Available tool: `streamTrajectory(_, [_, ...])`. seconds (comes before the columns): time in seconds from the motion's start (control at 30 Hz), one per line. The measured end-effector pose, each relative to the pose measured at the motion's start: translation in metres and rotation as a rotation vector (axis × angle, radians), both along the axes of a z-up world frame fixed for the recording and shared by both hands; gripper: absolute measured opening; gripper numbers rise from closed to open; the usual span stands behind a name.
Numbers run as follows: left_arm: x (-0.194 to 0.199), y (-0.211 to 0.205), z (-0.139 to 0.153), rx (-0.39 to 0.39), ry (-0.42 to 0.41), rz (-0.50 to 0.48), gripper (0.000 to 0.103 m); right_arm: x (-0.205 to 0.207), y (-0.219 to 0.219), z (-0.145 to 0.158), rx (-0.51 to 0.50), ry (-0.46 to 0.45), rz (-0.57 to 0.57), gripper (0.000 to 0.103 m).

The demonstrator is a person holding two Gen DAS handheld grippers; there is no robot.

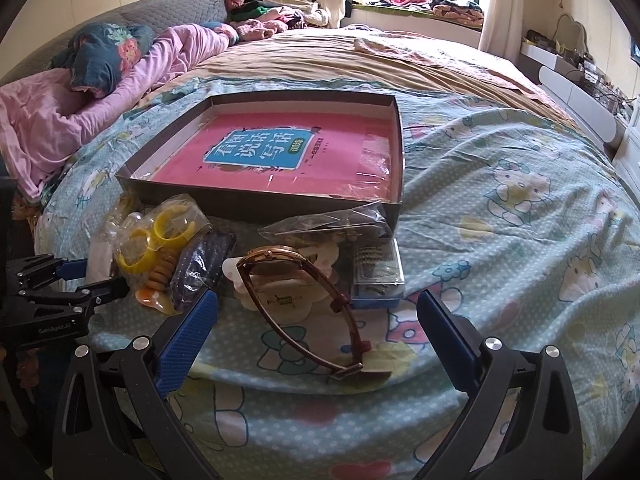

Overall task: Organize jewelry
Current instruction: 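Grasp the clear plastic bag with the left gripper while the right grasps the brown-strap watch, then carry the clear bag and watch into the box lid and release both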

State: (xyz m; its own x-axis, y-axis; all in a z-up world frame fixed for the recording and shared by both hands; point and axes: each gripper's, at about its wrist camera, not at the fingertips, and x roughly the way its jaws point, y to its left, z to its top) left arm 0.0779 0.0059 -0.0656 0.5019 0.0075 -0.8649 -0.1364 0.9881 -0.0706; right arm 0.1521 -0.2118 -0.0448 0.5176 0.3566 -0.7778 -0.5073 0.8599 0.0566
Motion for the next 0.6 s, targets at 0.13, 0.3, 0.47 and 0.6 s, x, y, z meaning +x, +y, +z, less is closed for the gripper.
streamTrajectory(0.13, [-0.003,0.003,0.004,-0.029,-0.016,-0.002,0.038,0.005,0.001,-0.007,-0.003,0.027,0.013,0.097])
streamTrajectory(0.3, [-0.009,0.007,0.02,-0.064,-0.059,-0.004,0.021,0.006,0.002,-0.013,-0.013,0.045,0.029,0.08])
streamTrajectory(0.47, [-0.011,0.014,0.032,-0.089,-0.082,0.005,0.016,0.005,-0.002,-0.011,0.023,0.068,0.059,0.055])
streamTrajectory(0.6, [-0.01,0.02,0.032,-0.102,-0.083,0.014,0.016,0.0,-0.007,-0.006,0.035,0.059,0.065,0.048])
